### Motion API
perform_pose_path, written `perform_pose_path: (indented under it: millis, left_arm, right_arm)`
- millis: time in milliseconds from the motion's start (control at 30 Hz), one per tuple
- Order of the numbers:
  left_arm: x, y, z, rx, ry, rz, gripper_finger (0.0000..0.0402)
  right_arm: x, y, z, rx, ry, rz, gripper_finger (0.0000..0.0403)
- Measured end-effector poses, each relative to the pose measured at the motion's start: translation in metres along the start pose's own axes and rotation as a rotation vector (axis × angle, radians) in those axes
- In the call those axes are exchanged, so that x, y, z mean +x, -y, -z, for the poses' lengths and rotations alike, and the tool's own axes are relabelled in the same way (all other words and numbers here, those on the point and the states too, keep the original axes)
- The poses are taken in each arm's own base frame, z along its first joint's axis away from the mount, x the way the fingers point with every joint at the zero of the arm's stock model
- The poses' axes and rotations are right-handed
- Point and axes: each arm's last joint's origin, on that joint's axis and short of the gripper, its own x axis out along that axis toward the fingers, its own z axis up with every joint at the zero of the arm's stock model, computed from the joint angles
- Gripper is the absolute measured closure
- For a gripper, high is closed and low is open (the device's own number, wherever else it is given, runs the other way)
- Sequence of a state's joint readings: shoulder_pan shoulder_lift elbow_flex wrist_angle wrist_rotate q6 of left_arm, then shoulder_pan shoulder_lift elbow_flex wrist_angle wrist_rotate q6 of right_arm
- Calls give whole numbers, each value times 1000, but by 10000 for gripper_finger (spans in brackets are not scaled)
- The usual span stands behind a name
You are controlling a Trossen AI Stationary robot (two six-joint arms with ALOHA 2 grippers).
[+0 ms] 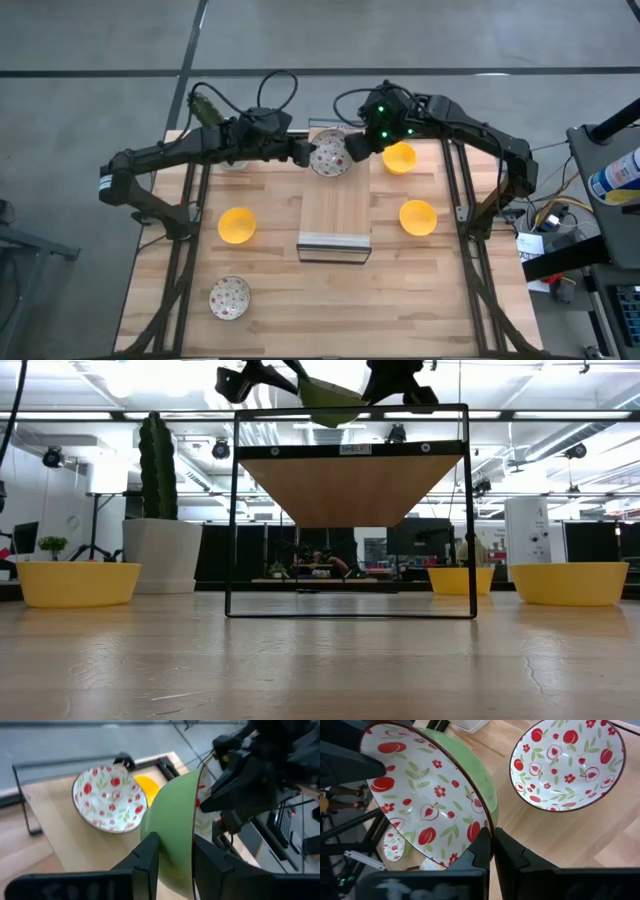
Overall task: Pick & Place Mini bowls
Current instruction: Stack the top white bowl on top of the other white bowl on the shelf
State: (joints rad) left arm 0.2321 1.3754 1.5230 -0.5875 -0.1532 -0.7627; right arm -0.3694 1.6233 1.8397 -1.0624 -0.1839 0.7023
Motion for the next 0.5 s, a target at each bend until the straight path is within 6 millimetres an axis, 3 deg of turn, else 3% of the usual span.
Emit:
perform_pose_path:
  millis: [267,500]
  left_arm:
    - [-9,1,-19,68,187,-77,310]
    - [-14,1,-28,71,231,-87,310]
  right_arm:
    - [0,1,0,-16,-19,-19,395]
    - [-2,9,-7,3,-5,-9,395]
